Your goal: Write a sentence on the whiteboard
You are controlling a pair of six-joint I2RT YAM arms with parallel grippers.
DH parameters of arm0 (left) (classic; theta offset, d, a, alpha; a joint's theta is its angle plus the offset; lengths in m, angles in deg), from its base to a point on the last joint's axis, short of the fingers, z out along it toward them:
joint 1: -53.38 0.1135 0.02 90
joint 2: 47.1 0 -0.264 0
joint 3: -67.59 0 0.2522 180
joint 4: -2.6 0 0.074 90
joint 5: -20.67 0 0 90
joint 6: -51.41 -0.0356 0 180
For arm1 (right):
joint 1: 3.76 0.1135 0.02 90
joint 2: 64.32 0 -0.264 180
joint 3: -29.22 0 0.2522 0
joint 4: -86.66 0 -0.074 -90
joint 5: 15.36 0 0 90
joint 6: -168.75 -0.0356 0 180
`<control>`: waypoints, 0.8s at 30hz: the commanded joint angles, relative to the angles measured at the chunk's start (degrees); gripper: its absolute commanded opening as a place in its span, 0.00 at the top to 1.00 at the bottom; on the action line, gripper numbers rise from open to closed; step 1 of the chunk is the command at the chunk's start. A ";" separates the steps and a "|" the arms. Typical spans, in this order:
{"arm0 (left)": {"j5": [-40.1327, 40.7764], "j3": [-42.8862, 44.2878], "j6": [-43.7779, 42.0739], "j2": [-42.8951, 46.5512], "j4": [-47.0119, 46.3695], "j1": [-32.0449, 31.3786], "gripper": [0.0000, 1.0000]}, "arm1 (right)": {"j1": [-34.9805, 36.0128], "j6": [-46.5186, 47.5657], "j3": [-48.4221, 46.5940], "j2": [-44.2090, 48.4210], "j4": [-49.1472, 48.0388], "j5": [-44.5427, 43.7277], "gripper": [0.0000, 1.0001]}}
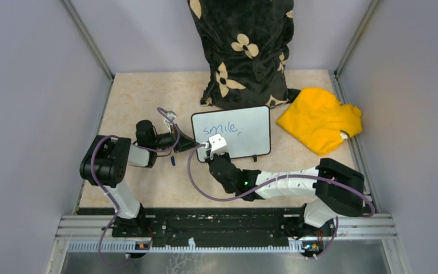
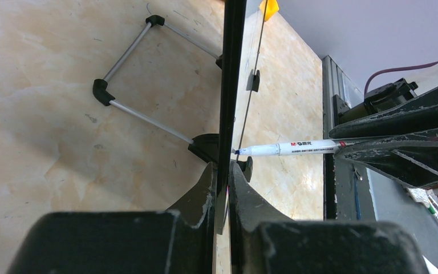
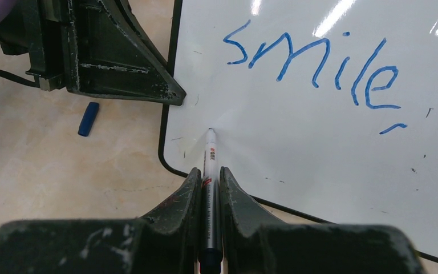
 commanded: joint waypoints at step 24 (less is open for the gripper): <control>0.80 0.76 -0.91 -1.58 2.32 -0.83 1.00 | 0.21 -0.11 -3.10 -2.57 -0.95 2.61 1.00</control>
